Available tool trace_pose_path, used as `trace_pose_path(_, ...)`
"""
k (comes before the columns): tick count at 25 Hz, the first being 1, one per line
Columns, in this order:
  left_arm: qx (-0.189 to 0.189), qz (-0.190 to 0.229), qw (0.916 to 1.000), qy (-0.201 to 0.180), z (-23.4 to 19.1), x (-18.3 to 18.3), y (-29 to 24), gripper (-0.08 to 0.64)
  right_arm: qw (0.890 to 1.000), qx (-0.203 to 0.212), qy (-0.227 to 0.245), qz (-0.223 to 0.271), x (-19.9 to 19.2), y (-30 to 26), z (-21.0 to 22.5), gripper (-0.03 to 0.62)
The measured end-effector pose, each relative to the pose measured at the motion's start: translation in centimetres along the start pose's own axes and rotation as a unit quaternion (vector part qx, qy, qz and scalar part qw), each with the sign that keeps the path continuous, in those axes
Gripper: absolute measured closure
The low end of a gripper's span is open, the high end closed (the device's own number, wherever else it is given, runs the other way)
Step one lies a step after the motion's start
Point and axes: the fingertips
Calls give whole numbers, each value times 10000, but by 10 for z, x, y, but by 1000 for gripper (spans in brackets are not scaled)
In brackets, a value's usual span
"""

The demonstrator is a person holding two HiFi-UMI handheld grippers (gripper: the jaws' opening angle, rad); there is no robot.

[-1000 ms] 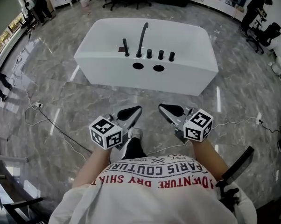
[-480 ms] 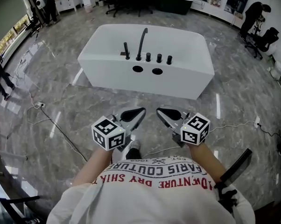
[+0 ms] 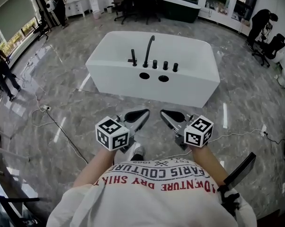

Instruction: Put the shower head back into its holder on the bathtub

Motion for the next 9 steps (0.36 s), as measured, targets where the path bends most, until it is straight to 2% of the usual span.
trace_pose_path(9,161,-44,9996,-212,20,-2,24,558,9998,158,135,34,3,5,-33,589)
Point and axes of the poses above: the fingertips, and each gripper's own axes: y backward along the fingers, z to its right, x out of its top, and after that the axes turned 5 degrees about x, right-handed
